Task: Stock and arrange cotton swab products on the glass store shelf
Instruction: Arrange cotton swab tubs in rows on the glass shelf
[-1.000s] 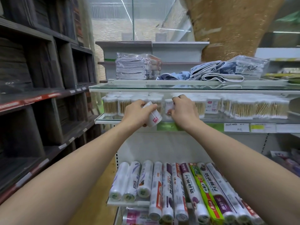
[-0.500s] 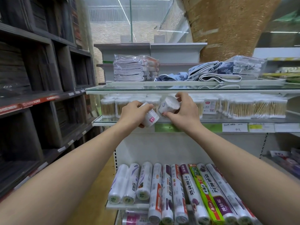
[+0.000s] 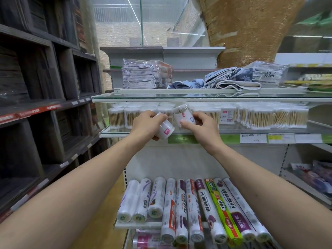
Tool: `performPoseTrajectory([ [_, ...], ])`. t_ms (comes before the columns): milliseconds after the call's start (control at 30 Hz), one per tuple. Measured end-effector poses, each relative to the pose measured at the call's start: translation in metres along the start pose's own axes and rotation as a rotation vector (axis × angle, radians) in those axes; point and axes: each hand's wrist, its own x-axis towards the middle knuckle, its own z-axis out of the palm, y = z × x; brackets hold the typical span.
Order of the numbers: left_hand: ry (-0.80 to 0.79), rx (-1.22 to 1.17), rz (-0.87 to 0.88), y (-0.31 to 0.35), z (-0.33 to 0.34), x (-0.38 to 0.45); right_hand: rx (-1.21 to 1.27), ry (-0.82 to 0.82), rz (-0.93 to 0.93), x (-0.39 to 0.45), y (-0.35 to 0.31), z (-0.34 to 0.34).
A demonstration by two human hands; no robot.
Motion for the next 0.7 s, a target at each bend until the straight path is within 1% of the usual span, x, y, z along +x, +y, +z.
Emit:
performPoseTrajectory([
  [167,-0.01,-0.02,0.001,0.001,-0.002,-0.001,0.149,-0.052,0.019,0.006,0.005,0.0],
  [233,-0.008,-0.033,0.001,0.002,-0.003,-0.001,0.151,-0.063,0.018,0.008,0.004,0.0],
  [300,-0.011,-0.034,0.001,0.004,-0.002,0.0,0.103,-0.068,0.016,0.009,0.005,0.001],
  [400,-0.012,-0.032,-0.003,0.003,-0.001,0.0,-0.039,-0.049,0.018,0.009,0.004,0.001],
  [533,-0.003,-0.029,-0.01,0.003,0.0,0.0,-0.248,0.037,0.003,0.008,-0.005,0.004],
  [700,-0.004,-0.02,-0.01,0.002,0.002,0.001,-0.627,0.058,-0.093,0.015,-0.007,0.008],
])
